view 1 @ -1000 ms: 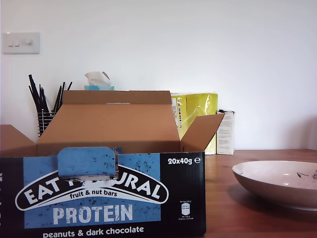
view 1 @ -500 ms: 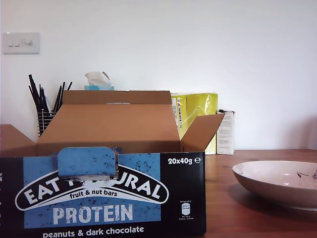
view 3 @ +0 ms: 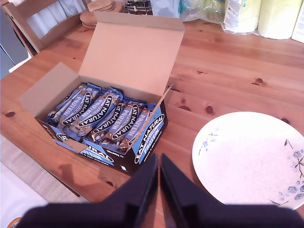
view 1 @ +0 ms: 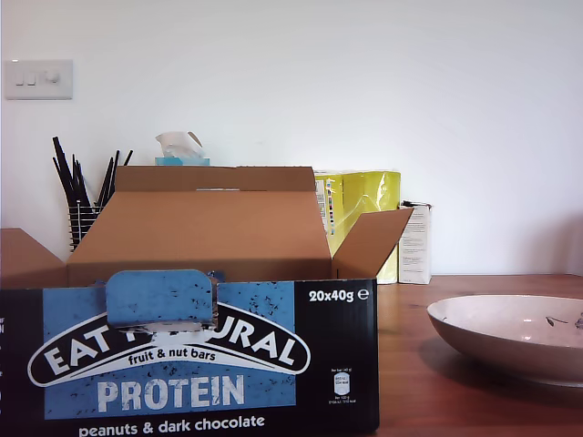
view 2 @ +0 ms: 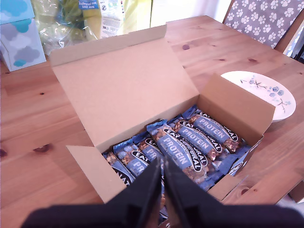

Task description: Spread the side flaps of the carton box of snackbars

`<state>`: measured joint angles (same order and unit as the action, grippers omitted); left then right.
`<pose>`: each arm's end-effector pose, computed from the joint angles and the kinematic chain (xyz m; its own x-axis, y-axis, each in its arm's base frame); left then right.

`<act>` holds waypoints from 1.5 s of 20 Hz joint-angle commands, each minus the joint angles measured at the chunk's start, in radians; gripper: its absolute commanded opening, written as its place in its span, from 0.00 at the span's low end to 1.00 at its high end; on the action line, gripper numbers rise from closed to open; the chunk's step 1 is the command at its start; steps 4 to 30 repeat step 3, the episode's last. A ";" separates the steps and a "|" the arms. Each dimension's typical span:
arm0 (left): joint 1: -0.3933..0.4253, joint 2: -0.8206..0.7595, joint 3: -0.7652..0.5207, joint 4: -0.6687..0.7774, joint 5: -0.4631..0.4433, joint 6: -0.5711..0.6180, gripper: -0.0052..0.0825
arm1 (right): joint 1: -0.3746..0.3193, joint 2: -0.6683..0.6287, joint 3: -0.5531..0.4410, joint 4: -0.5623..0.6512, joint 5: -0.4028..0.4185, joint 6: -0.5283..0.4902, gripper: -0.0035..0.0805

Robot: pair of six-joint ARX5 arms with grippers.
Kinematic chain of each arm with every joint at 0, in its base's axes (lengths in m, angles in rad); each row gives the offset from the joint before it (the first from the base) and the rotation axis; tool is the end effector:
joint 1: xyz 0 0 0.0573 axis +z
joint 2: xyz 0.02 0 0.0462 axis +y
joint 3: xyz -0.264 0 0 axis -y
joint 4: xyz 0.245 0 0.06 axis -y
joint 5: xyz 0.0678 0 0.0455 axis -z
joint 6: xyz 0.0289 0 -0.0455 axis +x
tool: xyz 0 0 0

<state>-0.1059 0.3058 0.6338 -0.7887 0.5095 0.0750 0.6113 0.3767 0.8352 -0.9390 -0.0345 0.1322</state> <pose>0.0623 -0.0208 0.2773 0.7260 -0.5677 -0.3881 0.5584 0.8161 -0.1491 0.0431 0.0315 0.3182 0.7059 0.5369 -0.4619 -0.5435 0.8288 0.1327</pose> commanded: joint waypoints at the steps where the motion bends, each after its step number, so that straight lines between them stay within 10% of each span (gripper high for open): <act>1: -0.002 0.003 0.000 0.003 0.003 0.004 0.03 | 0.003 -0.006 -0.017 0.004 0.003 0.002 0.03; 30: -0.002 0.003 0.000 0.003 0.003 0.004 0.03 | 0.003 -0.006 -0.017 0.004 0.003 0.003 0.03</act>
